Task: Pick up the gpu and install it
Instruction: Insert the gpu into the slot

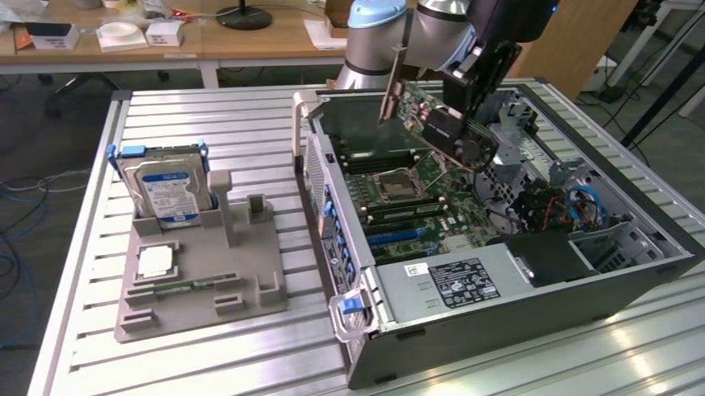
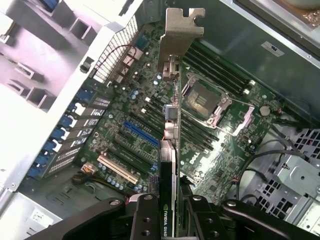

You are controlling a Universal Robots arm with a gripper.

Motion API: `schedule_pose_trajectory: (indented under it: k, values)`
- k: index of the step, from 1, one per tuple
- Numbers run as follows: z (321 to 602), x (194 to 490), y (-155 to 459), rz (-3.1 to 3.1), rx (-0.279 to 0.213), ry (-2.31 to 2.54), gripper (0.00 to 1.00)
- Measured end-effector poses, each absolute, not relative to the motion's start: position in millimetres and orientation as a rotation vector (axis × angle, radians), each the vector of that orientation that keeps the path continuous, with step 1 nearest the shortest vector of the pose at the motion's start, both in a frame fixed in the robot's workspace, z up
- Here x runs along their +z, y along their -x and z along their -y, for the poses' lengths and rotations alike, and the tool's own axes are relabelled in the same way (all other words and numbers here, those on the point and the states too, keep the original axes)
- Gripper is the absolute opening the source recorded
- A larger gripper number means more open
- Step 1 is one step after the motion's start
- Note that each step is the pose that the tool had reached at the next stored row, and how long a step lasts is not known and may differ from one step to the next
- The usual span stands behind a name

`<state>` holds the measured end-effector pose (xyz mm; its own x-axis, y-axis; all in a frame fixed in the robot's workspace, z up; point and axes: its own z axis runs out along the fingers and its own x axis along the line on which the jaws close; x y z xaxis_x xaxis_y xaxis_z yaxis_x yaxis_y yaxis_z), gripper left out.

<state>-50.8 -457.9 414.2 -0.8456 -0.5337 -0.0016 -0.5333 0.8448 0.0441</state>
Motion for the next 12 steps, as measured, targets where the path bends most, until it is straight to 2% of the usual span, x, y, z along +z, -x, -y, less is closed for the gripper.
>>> schedule_pose_trajectory:
  k: [12]
  values:
    - [457.9,413.8,50.8,2.970,-0.066,-0.983,0.26]
